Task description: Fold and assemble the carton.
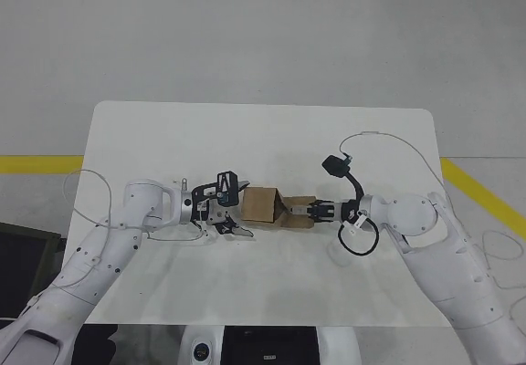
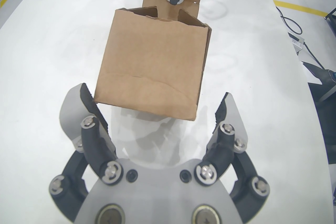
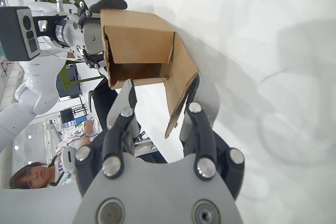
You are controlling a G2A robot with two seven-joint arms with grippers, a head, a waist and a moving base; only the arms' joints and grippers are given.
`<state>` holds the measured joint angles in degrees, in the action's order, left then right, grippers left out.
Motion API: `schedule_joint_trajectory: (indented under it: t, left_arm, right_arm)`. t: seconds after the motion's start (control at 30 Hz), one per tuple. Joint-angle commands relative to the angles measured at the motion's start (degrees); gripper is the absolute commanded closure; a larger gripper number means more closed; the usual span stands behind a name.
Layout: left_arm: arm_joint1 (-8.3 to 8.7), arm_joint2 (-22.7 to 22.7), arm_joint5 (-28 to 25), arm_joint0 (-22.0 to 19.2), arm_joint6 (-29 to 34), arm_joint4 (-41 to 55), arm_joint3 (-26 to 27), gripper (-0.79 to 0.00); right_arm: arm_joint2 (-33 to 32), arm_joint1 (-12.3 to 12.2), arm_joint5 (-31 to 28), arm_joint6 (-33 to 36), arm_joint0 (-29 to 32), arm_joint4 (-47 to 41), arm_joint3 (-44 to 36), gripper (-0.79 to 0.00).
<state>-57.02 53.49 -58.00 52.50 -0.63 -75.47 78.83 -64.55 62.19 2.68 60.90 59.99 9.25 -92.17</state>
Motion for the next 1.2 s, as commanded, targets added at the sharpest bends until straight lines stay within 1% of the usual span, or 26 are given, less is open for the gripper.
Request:
schedule_joint_trajectory:
  t: [0.0,0.03,0.1,0.17,0.2,0.23,0.27,0.3,0.43,0.5,0.6,0.7,0.9,1.17]
  left_arm:
    - [-0.01,0.04,0.0,0.03,0.01,-0.07,0.02,-0.785]
    - [-0.02,0.06,0.0,0.04,0.0,-0.09,0.02,-0.785]
    - [-0.03,0.08,0.0,0.04,0.05,-0.24,0.05,-0.785]
    - [-0.04,0.06,0.0,0.04,0.03,-0.31,0.07,-0.785]
    - [-0.04,0.06,0.0,0.04,0.01,-0.32,0.06,-0.785]
    - [-0.04,0.06,0.0,0.04,-0.01,-0.34,0.06,-0.785]
    - [-0.04,0.06,0.0,0.02,0.03,-0.42,0.06,-0.785]
    - [-0.04,0.05,0.0,0.02,0.03,-0.47,0.1,-0.785]
    - [-0.04,-0.04,0.0,-0.01,-0.06,-0.77,0.23,-0.785]
    - [-0.03,-0.06,0.0,-0.04,-0.14,-0.89,0.2,-0.785]
    - [-0.05,-0.09,0.0,-0.07,-0.21,-1.02,0.2,-0.785]
    - [-0.08,-0.19,0.0,-0.12,-0.19,-1.22,0.21,-0.785]
    - [-0.14,-0.31,0.0,-0.19,-0.35,-1.39,0.11,-0.785]
    - [-0.2,-0.23,0.0,-0.16,-0.4,-1.6,0.04,-0.785]
  right_arm:
    - [-0.2,-0.14,0.71,0.24,0.17,0.57,-0.66,-0.351]
    - [-0.29,-0.22,1.04,0.43,0.26,0.95,-1.02,-0.329]
    - [-0.37,-0.39,2.17,1.4,0.27,1.81,-1.79,-0.311]
    - [-0.49,-0.53,2.94,1.76,0.3,2.64,-2.5,-0.256]
    - [-0.47,-0.57,3.23,2.02,0.23,2.85,-2.89,-0.203]
    - [-0.39,-0.58,3.41,2.13,0.1,2.79,-3.11,-0.182]
    - [-0.1,-0.59,3.59,2.56,-0.14,3.19,-3.11,-0.126]
    - [0.28,-0.58,3.92,3.06,-0.6,3.71,-3.02,-0.089]
    - [2.28,-0.16,4.24,3.41,-3.0,3.88,-1.8,-0.052]
    - [3.43,0.09,4.36,3.68,-4.57,4.32,-1.04,-0.065]
    - [4.84,0.48,4.43,3.87,-7.01,4.62,0.13,-0.157]
    - [6.06,0.87,4.23,3.77,-9.06,4.57,1.13,-0.225]
    - [8.04,1.62,3.06,2.74,-11.46,3.08,2.45,-0.252]
    - [9.78,2.51,-0.46,-0.18,-12.11,-0.83,4.24,-0.271]
